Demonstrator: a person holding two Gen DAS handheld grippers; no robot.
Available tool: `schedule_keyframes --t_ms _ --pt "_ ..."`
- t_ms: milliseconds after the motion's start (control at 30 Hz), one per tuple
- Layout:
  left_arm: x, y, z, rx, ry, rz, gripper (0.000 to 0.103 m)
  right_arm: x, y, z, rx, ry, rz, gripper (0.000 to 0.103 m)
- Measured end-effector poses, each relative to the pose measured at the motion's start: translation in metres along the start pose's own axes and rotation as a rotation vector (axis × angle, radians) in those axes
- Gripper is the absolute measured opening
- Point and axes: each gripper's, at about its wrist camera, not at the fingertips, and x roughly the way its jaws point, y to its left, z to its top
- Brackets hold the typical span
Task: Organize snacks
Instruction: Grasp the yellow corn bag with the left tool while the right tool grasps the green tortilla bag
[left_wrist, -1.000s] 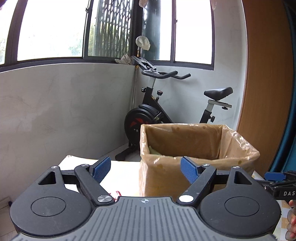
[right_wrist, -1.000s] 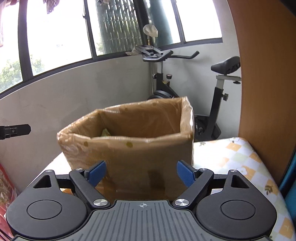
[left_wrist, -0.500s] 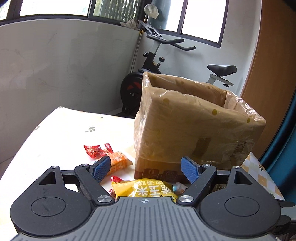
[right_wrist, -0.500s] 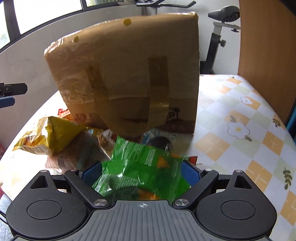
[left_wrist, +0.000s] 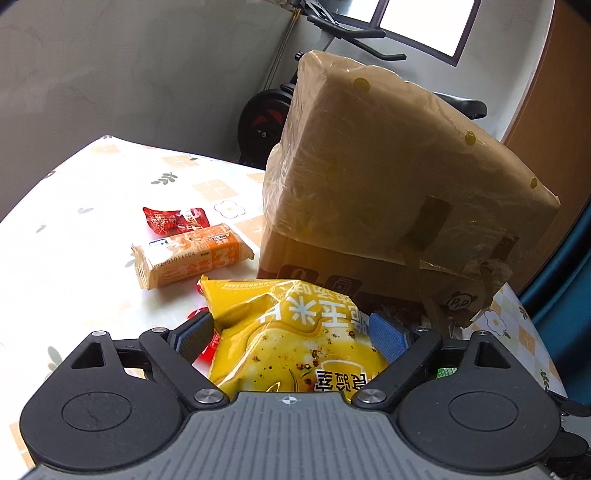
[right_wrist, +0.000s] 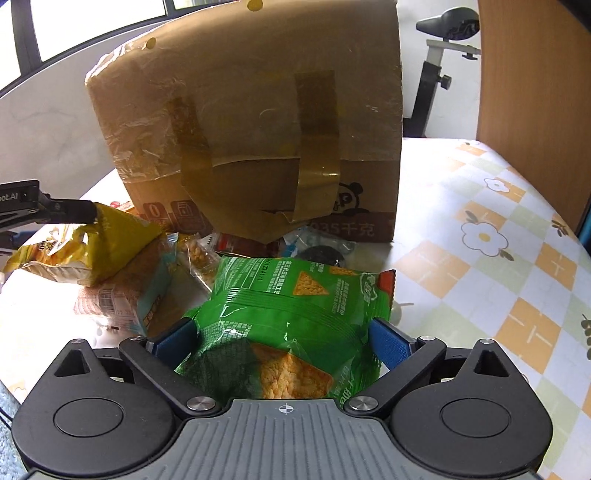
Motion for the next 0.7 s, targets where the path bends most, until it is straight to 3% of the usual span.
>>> schedule_keyframes --t_ms 200,300,433,700 --pt "0.002 -0.002 -0.011 -0.023 0.008 -0.040 0.095 0.001 -0.001 -0.002 0.015 -0.015 0.007 0.098" --pt "-0.001 -0.012 -0.017 0.000 -0.013 -0.055 0.076 0.000 -0.001 -0.002 0.015 -0.024 0.009 0.098" --pt "-0.009 -0.026 -0.027 0.047 -0.054 -0.012 0.071 -0.001 -0.002 -0.003 0.027 -0.028 0.014 0.097" --pt "-0.043 -0.035 -0.046 -0.007 -0.173 0.023 0.070 -0.002 0.001 -0.004 0.010 -0.037 0.008 0.097"
